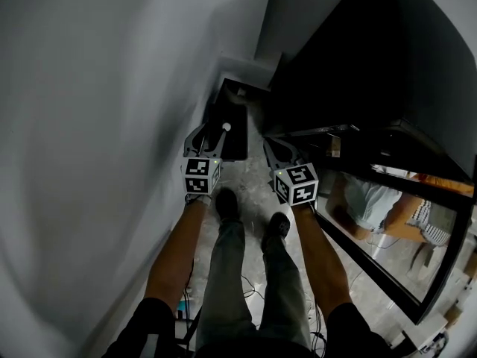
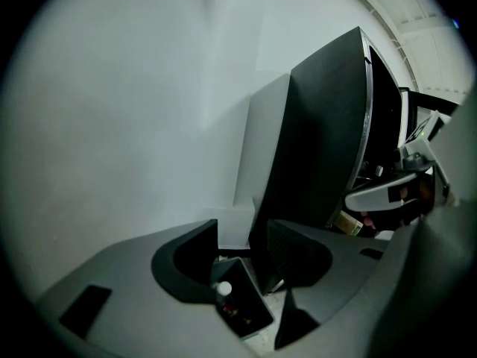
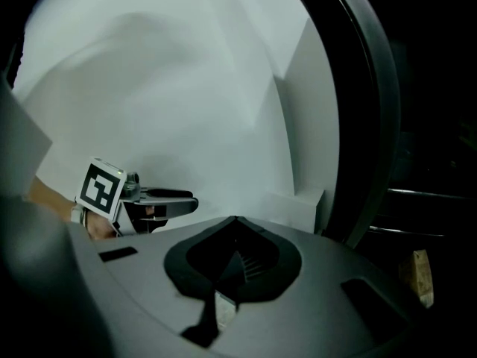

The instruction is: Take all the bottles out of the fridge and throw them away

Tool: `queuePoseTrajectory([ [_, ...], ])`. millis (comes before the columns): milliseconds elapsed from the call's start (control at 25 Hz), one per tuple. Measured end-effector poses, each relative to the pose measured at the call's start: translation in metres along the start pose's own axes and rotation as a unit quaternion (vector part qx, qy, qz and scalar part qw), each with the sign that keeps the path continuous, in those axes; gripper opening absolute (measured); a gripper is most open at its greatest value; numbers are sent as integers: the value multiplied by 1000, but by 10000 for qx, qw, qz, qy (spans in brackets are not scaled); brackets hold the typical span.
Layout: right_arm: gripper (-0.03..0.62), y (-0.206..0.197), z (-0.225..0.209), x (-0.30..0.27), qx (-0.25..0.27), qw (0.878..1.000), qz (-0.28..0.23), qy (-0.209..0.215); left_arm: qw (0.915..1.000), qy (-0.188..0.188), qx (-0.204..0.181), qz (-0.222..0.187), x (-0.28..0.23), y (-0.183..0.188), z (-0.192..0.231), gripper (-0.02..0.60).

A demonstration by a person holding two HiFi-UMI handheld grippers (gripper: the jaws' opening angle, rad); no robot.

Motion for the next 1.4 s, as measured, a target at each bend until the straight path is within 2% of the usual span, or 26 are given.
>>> queuePoseTrajectory([
  [200,9,0,4,22,-145,9999,-41,13,9999,62,86,-7,35,3,-9,178],
  [440,9,9,20,89,-218,9997,-110,4,9998,48,91,-159,103,29,-47,44],
  [560,9,17,27,136,-269,9995,-177,6,9996,-26,140,-243,141,51,-78,9],
  [720,9,29,33,200,-458,9982,-375,16,9987,-214,224,-406,181,87,-124,8],
  [920,9,35,39,281,-487,9966,-659,-28,9966,-477,70,-663,230,132,-198,8],
  [1160,9,46,17,384,-590,9906,-1194,-324,9908,-901,-319,-960,269,180,-298,7],
  [1400,8,29,-13,469,-859,9824,-1518,-663,9858,-1120,-561,-1114,291,200,-381,6],
])
Point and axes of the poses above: the fingertips, and each gripper's own axes: x backward along the fingers, z to its left, y out of its top, the point moved 2 cm from there along x, backward along the fingers, and after that the axes turned 15 degrees about z, right-handed, at the moved point
